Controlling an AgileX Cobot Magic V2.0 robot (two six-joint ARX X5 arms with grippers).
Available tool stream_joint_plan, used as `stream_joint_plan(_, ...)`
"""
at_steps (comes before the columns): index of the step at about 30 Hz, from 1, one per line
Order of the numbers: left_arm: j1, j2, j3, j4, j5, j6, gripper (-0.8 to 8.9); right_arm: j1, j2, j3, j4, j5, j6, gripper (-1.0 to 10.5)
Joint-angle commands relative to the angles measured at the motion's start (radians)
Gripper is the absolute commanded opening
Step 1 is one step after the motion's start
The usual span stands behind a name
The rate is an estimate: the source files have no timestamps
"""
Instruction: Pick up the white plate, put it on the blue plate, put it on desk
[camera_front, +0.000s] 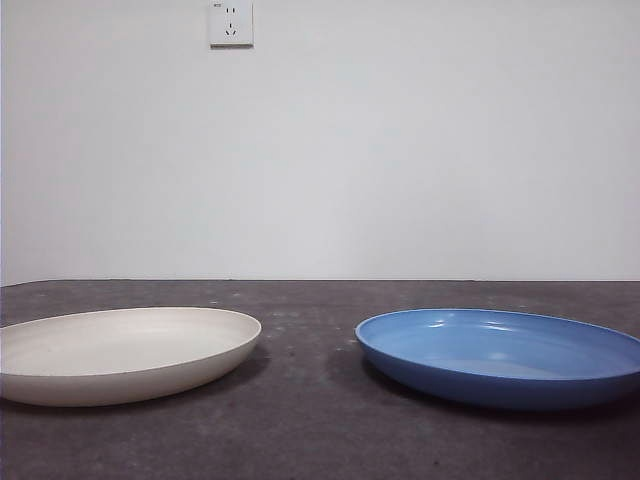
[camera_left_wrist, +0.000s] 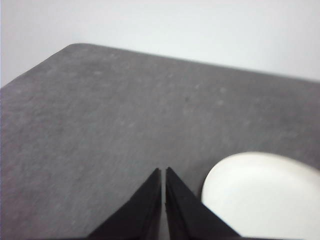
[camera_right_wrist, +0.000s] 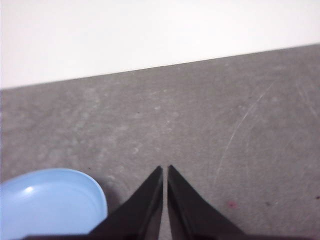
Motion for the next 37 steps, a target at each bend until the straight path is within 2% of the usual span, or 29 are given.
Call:
stream_joint_plan(1, -0.010, 0.014, 0.065, 0.023, 0.006, -0.080, 0.16, 0.000, -0.001, 0.044, 0.008, -0.002, 0.126, 0.1)
stream_joint_plan(7, -0.021, 0.119, 0.203, 0.017, 0.008, -0.082, 0.16, 0.000, 0.049, 0.146, -0.041, -0.031, 0.209, 0.1)
stream_joint_plan(15, -0.027, 0.286, 0.460, -0.171, 0.041, -0.073, 0.16, 0.000, 0.183, 0.331, -0.188, -0.143, 0.205, 0.1)
stream_joint_plan(22, -0.032, 0.395, 0.631, -0.309, 0.172, -0.077, 0.16, 0.003, 0.359, 0.483, -0.241, -0.311, 0.198, 0.1)
stream_joint_plan(27, -0.082, 0.436, 0.686, -0.348, 0.211, -0.078, 0.16, 0.040, 0.476, 0.566, -0.277, -0.437, 0.197, 0.1)
stream_joint_plan(30, -0.123, 0.454, 0.695, -0.348, 0.247, -0.079, 0.16, 0.086, 0.531, 0.608, -0.305, -0.485, 0.175, 0.1)
stream_joint_plan(37, -0.171, 0.488, 0.696, -0.359, 0.420, -0.080, 0.16, 0.190, 0.615, 0.711, -0.462, -0.547, 0.045, 0.1)
